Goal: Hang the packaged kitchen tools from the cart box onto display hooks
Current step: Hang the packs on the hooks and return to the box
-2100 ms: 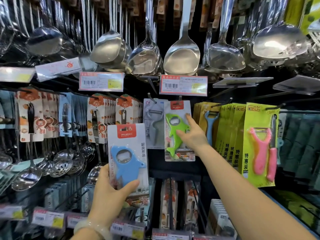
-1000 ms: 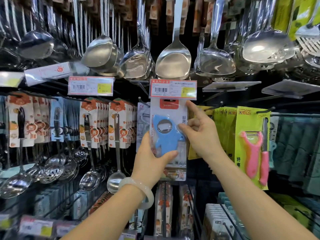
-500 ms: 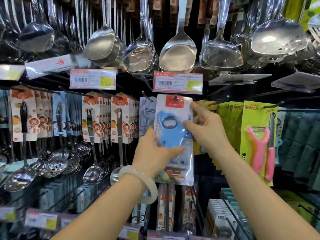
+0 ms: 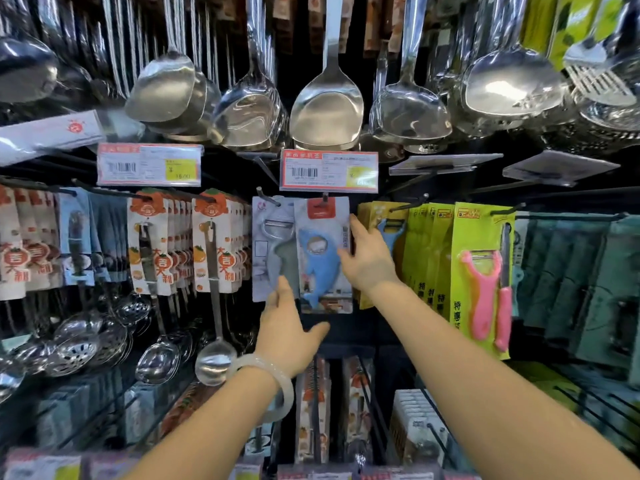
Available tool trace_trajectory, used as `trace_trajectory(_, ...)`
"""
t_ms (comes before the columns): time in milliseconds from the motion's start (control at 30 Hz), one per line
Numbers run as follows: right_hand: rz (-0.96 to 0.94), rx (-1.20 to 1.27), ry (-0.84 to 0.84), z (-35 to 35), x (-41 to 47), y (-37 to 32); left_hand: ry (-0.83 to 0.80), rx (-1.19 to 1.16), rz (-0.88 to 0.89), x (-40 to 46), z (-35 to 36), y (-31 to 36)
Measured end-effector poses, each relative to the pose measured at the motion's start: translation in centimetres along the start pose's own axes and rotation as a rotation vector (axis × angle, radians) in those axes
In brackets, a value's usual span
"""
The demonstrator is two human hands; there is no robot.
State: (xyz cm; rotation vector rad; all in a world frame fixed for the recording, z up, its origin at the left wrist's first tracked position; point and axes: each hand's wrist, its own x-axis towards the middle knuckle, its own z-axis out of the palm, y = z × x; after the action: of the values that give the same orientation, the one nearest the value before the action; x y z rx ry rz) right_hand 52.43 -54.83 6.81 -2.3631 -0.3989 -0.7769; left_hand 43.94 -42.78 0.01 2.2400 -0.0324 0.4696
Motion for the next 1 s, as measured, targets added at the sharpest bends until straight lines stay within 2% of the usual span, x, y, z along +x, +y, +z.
trace_trajectory(100, 0.02, -0.106, -0.075, -0.2, -3.4, 0.5, -0.036, 0.178, 0.081, -0.7, 2.1, -0.6)
trace_trajectory(233, -0.057, -0.156, -0.147, -2.0, -11.0, 3.3, -0.105, 0.319, 0.228, -2.1, 6.6, 1.0)
trace_trajectory(367, 0.018, -0.276, -0.065, -6.5, -19.0, 9.1, -0.256, 0.356, 0.451, -5.3, 12.3, 4.6)
trace_trajectory(533, 0.295, -0.646, -0.23, -15.9, -28.0, 18.4, -0.499, 0.422, 0.656, -12.9, 20.7, 11.8)
trace_trajectory(733, 0.635, -0.849, -0.296, -29.2, -39.5, 26.3, -0.697, 0.467, 0.793, -23.0, 31.5, 23.0)
trace_trajectory(1000, 0.967, -0.851, -0.262, -45.5, -55.0, 34.1, -0.92, 0.401, 0.975, -37.5, 45.5, 36.4)
